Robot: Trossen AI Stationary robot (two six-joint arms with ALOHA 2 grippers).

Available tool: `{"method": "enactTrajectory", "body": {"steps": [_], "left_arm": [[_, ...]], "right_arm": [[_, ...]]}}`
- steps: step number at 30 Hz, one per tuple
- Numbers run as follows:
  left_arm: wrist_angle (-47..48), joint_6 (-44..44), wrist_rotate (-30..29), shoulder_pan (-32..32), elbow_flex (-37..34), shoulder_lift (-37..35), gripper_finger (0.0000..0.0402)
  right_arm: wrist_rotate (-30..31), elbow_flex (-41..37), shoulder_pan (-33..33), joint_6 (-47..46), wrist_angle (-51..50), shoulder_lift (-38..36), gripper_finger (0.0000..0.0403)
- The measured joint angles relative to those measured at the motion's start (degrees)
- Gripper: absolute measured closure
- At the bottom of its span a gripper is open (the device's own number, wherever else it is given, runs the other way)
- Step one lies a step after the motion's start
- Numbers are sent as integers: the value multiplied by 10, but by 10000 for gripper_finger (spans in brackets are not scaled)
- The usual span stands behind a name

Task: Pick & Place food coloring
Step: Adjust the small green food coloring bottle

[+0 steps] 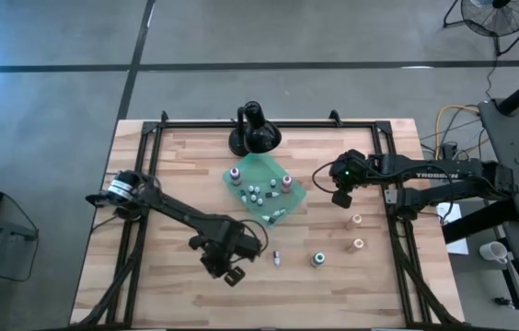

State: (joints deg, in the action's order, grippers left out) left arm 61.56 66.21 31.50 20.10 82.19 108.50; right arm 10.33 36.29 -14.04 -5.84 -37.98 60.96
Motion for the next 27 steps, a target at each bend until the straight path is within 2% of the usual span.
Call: {"method": "enactTrajectory", "body": {"steps": [9, 12, 18, 27], "left_arm": [[-1, 30, 166, 2, -109, 0, 361], [-9, 28, 196, 3, -149, 0, 361], [-25, 14, 189, 3, -193, 0, 360], [-42, 13, 127, 3, -203, 0, 347]], "right_arm": [[0, 0, 0, -2, -6, 0, 365], [1, 0, 0, 0, -6, 0, 365], [2, 0, 0, -1, -6, 0, 365], [2, -1, 0, 0, -5, 0, 365]]}}
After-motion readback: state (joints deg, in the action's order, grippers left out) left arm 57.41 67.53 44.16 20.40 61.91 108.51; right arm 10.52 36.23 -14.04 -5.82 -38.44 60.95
